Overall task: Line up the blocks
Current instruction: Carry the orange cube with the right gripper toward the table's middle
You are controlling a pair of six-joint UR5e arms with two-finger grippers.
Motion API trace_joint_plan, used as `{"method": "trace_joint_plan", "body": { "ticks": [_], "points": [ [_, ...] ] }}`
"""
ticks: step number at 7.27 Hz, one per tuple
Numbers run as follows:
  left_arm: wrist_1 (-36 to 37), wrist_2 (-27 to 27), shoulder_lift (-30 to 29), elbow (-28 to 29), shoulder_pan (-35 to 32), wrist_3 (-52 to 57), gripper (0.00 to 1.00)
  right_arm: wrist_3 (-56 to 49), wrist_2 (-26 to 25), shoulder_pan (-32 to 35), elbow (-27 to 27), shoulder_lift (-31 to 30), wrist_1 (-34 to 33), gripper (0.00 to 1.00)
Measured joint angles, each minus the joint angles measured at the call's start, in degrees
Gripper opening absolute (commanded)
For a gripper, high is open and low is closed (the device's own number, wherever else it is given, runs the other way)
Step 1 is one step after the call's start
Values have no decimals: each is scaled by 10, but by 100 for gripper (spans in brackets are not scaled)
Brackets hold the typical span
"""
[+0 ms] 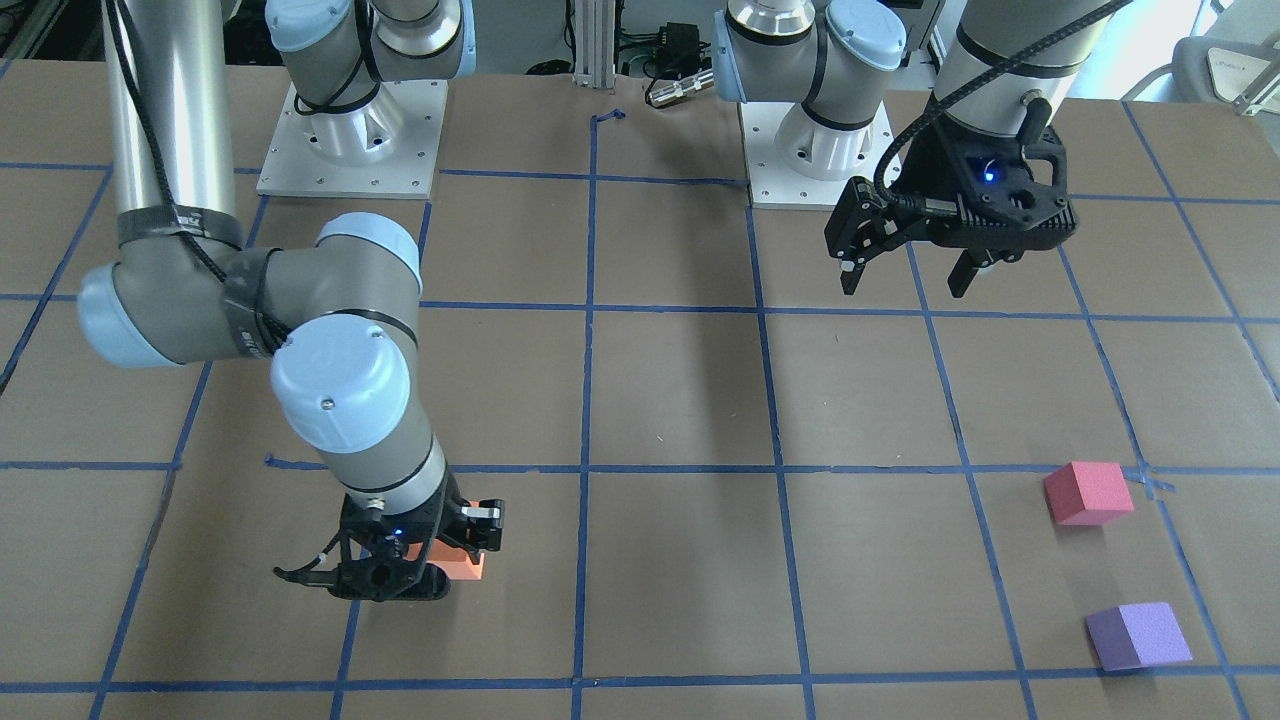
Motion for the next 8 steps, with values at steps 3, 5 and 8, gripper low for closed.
{"method": "trace_joint_plan", "body": {
  "ticks": [3,5,8],
  "points": [
    [0,0,1,0,-1,0,100,16,-2,52,-69,69,-2,0],
    [0,1,2,0,-1,1,100,53,-2,80,-110,107,-2,0],
    [-1,1,1,-1,-1,0,100,90,-5,101,-140,136,-5,12]
  ]
}}
